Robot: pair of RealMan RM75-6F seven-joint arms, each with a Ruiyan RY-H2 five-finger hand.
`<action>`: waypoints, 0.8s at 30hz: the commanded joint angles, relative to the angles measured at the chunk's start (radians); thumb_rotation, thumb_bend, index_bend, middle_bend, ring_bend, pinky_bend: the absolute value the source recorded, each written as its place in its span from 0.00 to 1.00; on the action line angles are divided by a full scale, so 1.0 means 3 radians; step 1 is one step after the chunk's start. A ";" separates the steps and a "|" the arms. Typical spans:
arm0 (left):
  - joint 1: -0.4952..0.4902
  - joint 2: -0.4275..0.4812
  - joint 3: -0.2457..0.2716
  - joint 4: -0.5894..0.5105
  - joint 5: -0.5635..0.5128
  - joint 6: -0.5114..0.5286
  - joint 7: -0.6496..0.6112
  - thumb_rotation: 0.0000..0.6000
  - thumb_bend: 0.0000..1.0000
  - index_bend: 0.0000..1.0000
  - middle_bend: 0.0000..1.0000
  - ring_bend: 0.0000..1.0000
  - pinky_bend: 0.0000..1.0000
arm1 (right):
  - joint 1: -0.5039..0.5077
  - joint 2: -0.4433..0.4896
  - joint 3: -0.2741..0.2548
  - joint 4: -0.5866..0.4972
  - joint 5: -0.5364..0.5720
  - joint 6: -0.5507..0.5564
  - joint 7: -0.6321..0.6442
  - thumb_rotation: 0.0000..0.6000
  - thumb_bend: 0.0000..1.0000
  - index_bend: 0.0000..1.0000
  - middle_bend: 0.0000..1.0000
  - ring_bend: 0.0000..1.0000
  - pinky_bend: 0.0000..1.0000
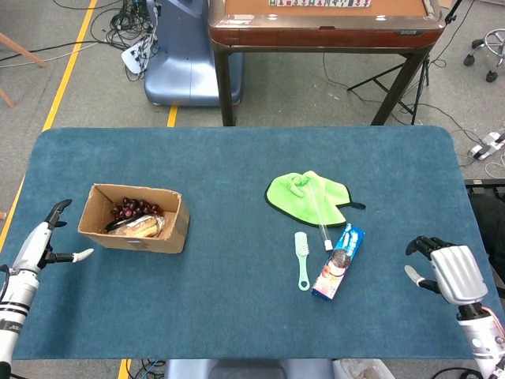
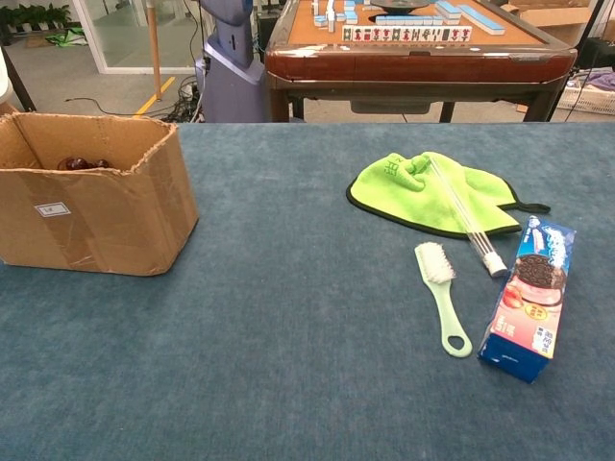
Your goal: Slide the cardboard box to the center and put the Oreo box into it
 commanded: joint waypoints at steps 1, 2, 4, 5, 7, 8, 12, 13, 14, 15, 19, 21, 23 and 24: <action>-0.0079 -0.0029 -0.0038 0.0040 -0.0139 -0.0140 0.0045 1.00 0.02 0.00 0.00 0.00 0.14 | 0.0004 -0.0002 0.0001 0.0003 0.0005 -0.0009 -0.0001 1.00 0.23 0.52 0.49 0.51 0.73; -0.0092 -0.0032 -0.0041 0.0042 -0.0156 -0.0167 0.0046 1.00 0.02 0.00 0.00 0.00 0.14 | 0.0006 -0.0003 0.0002 0.0004 0.0007 -0.0012 -0.0002 1.00 0.23 0.52 0.49 0.51 0.73; -0.0120 -0.0035 -0.0045 0.0023 -0.0172 -0.0234 0.0024 1.00 0.02 0.00 0.00 0.00 0.14 | 0.0010 -0.0005 0.0001 0.0006 0.0007 -0.0020 -0.0006 1.00 0.23 0.52 0.49 0.51 0.73; -0.0130 -0.0041 -0.0047 0.0010 -0.0161 -0.0250 0.0006 1.00 0.02 0.00 0.00 0.00 0.14 | 0.0011 -0.0006 0.0001 0.0006 0.0006 -0.0021 -0.0008 1.00 0.23 0.52 0.49 0.51 0.73; -0.0147 -0.0059 -0.0044 0.0004 -0.0126 -0.0278 -0.0027 1.00 0.02 0.00 0.00 0.00 0.14 | 0.0011 -0.0008 0.0000 0.0005 0.0002 -0.0020 -0.0007 1.00 0.23 0.52 0.49 0.51 0.73; -0.0156 -0.0067 -0.0040 -0.0004 -0.0103 -0.0289 -0.0038 1.00 0.02 0.00 0.00 0.00 0.14 | 0.0012 -0.0008 -0.0001 0.0005 0.0001 -0.0020 -0.0007 1.00 0.23 0.52 0.49 0.51 0.73; -0.0198 -0.0082 -0.0022 -0.0062 -0.0024 -0.0343 -0.0055 1.00 0.02 0.00 0.00 0.00 0.14 | 0.0009 -0.0005 -0.0006 -0.0001 -0.0011 -0.0011 -0.0003 1.00 0.23 0.52 0.49 0.51 0.73; -0.0212 -0.0079 -0.0014 -0.0095 0.0002 -0.0356 -0.0047 1.00 0.02 0.00 0.00 0.00 0.14 | 0.0007 -0.0001 -0.0008 -0.0004 -0.0015 -0.0007 0.0001 1.00 0.23 0.52 0.49 0.51 0.73; -0.0221 -0.0080 -0.0009 -0.0120 0.0022 -0.0358 -0.0036 1.00 0.02 0.00 0.00 0.00 0.14 | 0.0007 0.0001 -0.0008 -0.0005 -0.0016 -0.0006 0.0004 1.00 0.23 0.52 0.49 0.51 0.73; -0.0229 -0.0083 -0.0003 -0.0147 0.0044 -0.0355 -0.0026 1.00 0.02 0.00 0.00 0.00 0.14 | 0.0006 0.0002 -0.0006 -0.0004 -0.0013 -0.0005 0.0008 1.00 0.23 0.52 0.49 0.51 0.73; -0.0261 -0.0063 0.0021 -0.0276 0.0109 -0.0376 0.0006 1.00 0.02 0.00 0.00 0.00 0.14 | 0.0008 0.0007 -0.0007 -0.0004 -0.0016 -0.0006 0.0015 1.00 0.23 0.52 0.49 0.51 0.73; -0.0278 -0.0054 0.0037 -0.0335 0.0121 -0.0375 0.0066 1.00 0.02 0.00 0.00 0.00 0.14 | 0.0006 0.0009 -0.0010 -0.0007 -0.0027 0.0003 0.0017 1.00 0.23 0.52 0.49 0.51 0.73; -0.0290 -0.0048 0.0053 -0.0403 0.0122 -0.0360 0.0143 1.00 0.02 0.00 0.00 0.00 0.14 | 0.0003 0.0012 -0.0012 -0.0009 -0.0034 0.0012 0.0020 1.00 0.23 0.52 0.49 0.51 0.73; -0.0292 -0.0040 0.0061 -0.0439 0.0121 -0.0354 0.0174 1.00 0.02 0.00 0.00 0.00 0.14 | 0.0002 0.0013 -0.0012 -0.0010 -0.0034 0.0014 0.0022 1.00 0.23 0.52 0.49 0.51 0.73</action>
